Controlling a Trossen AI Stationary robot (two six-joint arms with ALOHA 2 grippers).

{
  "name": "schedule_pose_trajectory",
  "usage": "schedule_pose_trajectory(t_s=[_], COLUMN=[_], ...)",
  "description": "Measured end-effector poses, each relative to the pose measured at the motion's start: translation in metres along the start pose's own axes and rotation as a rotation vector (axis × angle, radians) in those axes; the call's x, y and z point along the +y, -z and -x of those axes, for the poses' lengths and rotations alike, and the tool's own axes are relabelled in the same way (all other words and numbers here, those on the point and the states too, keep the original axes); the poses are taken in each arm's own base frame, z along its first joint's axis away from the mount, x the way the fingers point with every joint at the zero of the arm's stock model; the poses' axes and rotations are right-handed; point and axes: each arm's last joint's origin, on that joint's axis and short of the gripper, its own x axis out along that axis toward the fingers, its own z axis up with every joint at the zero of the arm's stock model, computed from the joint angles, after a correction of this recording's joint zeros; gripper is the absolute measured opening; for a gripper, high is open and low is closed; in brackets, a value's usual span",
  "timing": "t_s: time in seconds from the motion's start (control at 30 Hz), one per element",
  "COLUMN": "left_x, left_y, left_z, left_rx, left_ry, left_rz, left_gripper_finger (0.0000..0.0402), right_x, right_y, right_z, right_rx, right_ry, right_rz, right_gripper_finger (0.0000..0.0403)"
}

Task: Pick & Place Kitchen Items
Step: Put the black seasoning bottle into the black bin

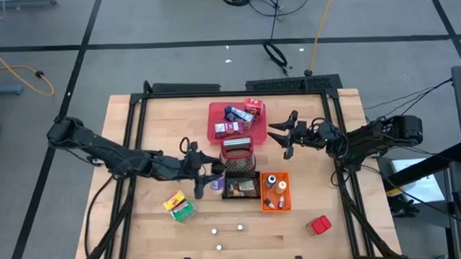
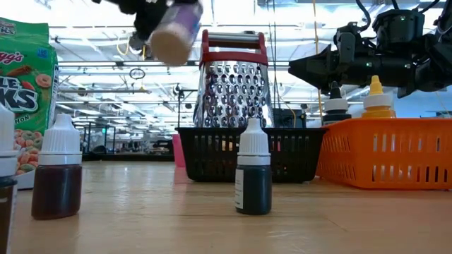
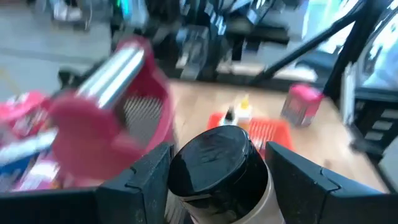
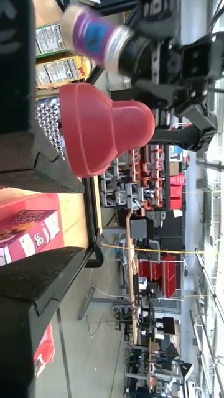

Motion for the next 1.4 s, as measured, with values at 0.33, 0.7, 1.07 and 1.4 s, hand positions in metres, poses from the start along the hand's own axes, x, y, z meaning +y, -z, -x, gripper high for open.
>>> schedule_pose_trajectory(t_s=[0.33,0.7,1.07,1.4], left_x=[-0.010,-0.017,-0.020,-0.024], left_y=[0.018,0.031,0.047,0.052], left_z=[-0.034,-0.055,-0.070,-0.081], left_rx=[-0.065,-0.121,-0.135,-0.155], left_ry=[-0.012,-0.002,-0.015,-0.023], left_rz=[-0.091,-0.234,-0.379,-0.471], left_gripper_finger=[0.0233,0.0225,0.0218,0.0221], right_x=[-0.001,-0.001,-0.001,-0.001], right_y=[0.000,0.000,0.000,0.000], right_z=[0.000,0.000,0.000,0.000], right_rx=[-0.001,-0.001,-0.001,0.000], right_ry=[0.045,0.045,0.048,0.048], right_rz=[0.000,0.000,0.000,0.000], right_gripper_finger=[0.0141,0.0141,0.0141,0.0141])
